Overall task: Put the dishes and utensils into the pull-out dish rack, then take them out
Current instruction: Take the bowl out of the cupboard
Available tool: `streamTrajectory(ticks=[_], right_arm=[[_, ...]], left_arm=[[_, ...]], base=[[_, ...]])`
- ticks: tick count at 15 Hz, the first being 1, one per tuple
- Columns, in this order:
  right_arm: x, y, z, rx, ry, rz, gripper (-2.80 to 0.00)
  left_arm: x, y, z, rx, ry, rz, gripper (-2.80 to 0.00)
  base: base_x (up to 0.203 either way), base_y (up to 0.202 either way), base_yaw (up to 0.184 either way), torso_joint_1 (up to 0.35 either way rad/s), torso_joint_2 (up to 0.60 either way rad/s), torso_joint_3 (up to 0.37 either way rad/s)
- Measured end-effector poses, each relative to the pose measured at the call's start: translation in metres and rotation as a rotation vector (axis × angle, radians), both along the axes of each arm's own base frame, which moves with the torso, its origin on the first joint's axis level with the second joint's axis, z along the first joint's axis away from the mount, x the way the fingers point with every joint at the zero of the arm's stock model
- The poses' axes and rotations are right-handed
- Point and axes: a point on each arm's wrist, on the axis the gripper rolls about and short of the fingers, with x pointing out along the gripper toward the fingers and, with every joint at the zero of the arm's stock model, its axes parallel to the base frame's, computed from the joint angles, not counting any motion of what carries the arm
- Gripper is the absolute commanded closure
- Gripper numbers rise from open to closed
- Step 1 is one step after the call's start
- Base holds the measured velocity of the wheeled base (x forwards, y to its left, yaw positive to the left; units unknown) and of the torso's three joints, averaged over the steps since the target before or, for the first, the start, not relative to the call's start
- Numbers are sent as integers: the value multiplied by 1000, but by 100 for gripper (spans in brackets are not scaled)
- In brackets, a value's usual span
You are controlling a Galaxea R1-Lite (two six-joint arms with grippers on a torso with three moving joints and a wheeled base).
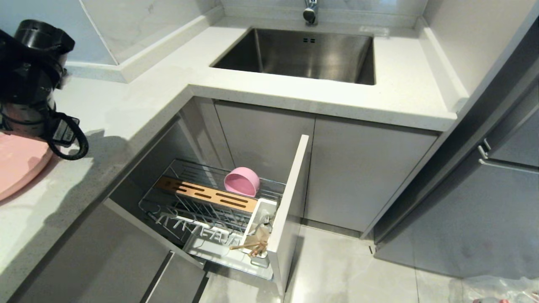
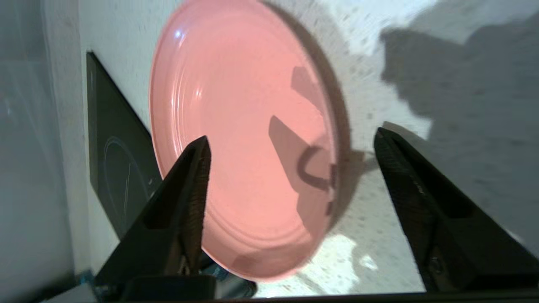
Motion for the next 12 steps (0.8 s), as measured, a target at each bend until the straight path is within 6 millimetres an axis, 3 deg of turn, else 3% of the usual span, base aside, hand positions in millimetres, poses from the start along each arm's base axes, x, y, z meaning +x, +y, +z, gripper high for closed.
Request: streamTrajectory(ticks=[4,7,8,12], right_arm=[[0,0,0,0,0,0,0],[0,0,0,0,0,-1,0],[0,0,0,0,0,0,0],[0,0,0,0,0,0,0]], left_arm=[[-16,-18,17,-117,-139,-91,-280],[-40,-32,34,-254,-267,-166,-280],[-49,-36,39,-292,-299,-190,0],[-90,-48,54,-420,-412,-262,0]], base=[[0,0,0,0,0,0],[0,0,0,0,0,0],[0,0,0,0,0,0],[0,0,0,0,0,0]])
